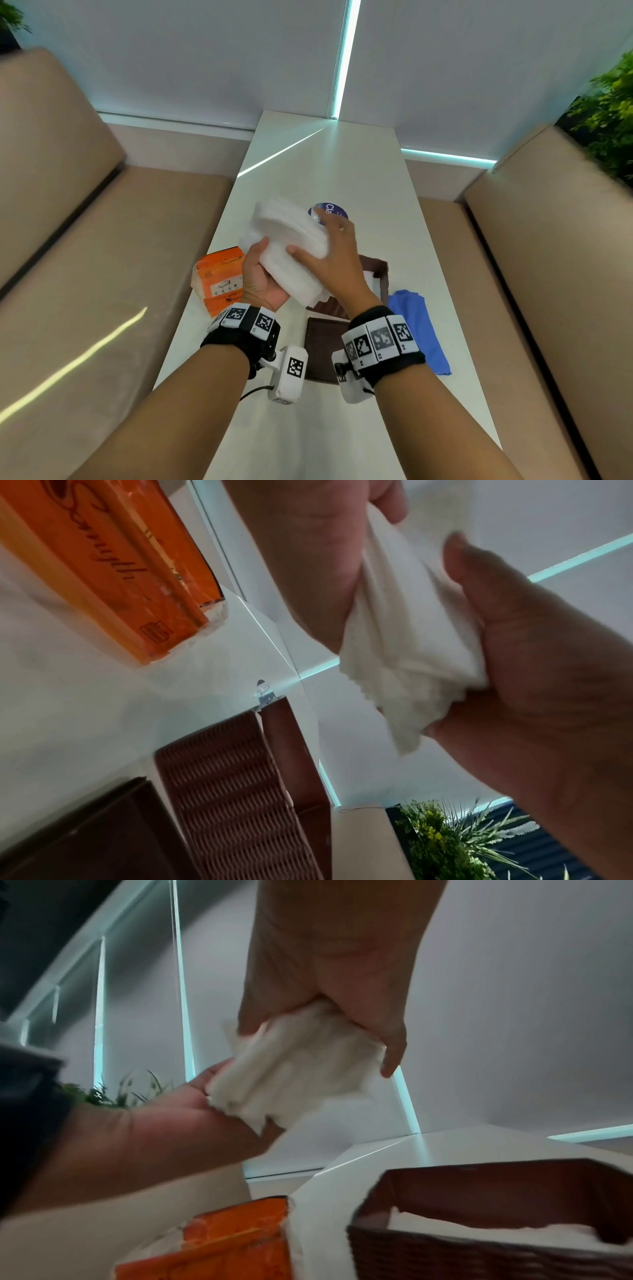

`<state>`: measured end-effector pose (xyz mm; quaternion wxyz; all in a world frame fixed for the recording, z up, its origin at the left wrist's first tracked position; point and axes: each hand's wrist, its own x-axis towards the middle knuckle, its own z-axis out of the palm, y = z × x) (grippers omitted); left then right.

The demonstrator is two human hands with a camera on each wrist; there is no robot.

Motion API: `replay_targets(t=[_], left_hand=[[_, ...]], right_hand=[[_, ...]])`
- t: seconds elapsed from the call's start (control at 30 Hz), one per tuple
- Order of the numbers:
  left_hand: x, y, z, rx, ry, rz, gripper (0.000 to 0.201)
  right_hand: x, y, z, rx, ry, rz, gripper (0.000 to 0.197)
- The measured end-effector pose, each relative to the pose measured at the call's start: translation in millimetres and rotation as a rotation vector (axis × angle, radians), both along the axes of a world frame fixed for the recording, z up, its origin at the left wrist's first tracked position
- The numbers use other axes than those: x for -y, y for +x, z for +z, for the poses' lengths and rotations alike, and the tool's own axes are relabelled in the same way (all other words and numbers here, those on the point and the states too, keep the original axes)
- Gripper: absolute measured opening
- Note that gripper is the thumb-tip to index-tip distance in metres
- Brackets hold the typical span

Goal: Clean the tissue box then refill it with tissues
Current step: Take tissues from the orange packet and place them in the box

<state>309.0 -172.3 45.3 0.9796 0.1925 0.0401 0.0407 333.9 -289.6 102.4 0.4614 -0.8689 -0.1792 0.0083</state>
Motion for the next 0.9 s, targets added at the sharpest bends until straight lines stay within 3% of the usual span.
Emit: replay_targets(t=[0.07,0.17,0.27,0.33,0.43,0.63,0.73,0.8,0.9], left_hand=[[0.0,0.8,1.5,0.004,-0.041,0.036,0.071],[3.4,4.0,2.2,-0.013,-0.039,0.077,0.074],[5.8,3.1,4.0,-0.067,0.002,0.037,0.08],[-0.2,2.7,1.4,-0.096,0.032,0.038,0.086],[-11.8,4.1,0.6,-0.106,0.056,0.032,0.075],[-2.2,7.2,17.7,-0.132,0.214,-0.105,0.061],[-4.2,10.2,20.1,-0.253,0.306,-0.08,0.06],[-3.6,13.3,17.8,-0.369,0.39,-0.063,0.073],[-3.6,12.8,17.6,-0.359,0.384,-0.095,0.071]], right_hand=[[1.8,1.4,-0.2,-0.128,0.235,-0.109,0.09],[2.6,1.0,-3.1,-0.327,0.346,-0.083,0.087],[8.4,4.0,-3.8,-0.322,0.364,-0.065,0.069],[18.1,10.3,-4.8,-0.354,0.391,-0.067,0.073],[30.6,17.3,-2.7,-0.394,0.418,-0.086,0.083],[27.0,14.0,-5.1,-0.337,0.498,-0.114,0.059],[31.5,17.7,-6.7,-0.309,0.493,-0.125,0.07],[32.4,19.7,-9.2,-0.312,0.412,-0.094,0.08],[32.4,20.1,-12.5,-0.35,0.365,-0.139,0.076]])
